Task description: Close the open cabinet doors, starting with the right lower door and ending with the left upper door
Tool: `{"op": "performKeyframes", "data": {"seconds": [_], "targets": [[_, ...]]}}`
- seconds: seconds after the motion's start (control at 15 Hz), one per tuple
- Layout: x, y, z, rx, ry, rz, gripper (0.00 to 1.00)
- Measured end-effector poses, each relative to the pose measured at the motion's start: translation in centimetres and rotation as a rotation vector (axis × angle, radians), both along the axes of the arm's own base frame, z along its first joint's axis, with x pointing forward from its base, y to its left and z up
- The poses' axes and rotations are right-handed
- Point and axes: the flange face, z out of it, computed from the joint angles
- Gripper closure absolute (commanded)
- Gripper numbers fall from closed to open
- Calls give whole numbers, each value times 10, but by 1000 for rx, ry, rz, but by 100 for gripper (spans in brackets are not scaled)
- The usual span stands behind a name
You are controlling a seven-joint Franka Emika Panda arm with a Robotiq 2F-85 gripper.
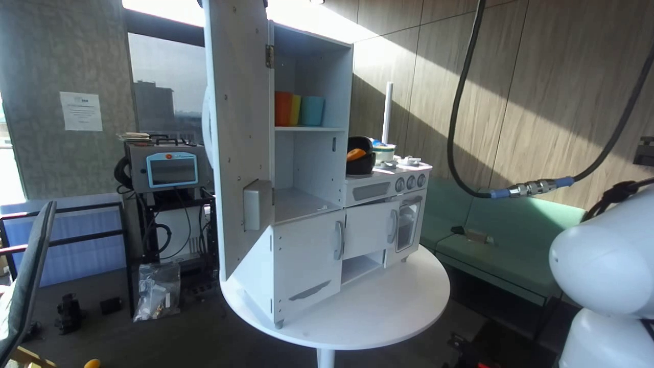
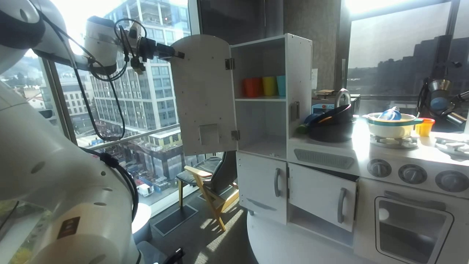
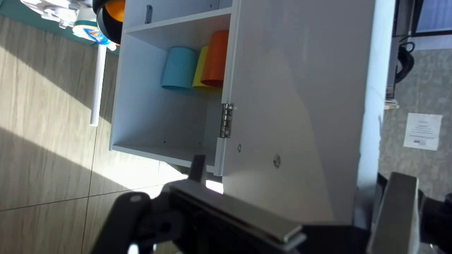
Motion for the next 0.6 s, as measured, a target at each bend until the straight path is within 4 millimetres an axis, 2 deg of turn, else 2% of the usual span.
{"op": "performKeyframes", "data": {"seconds": [0.6], "targets": [[-38,-23,9,-23,47,-111,0]]}}
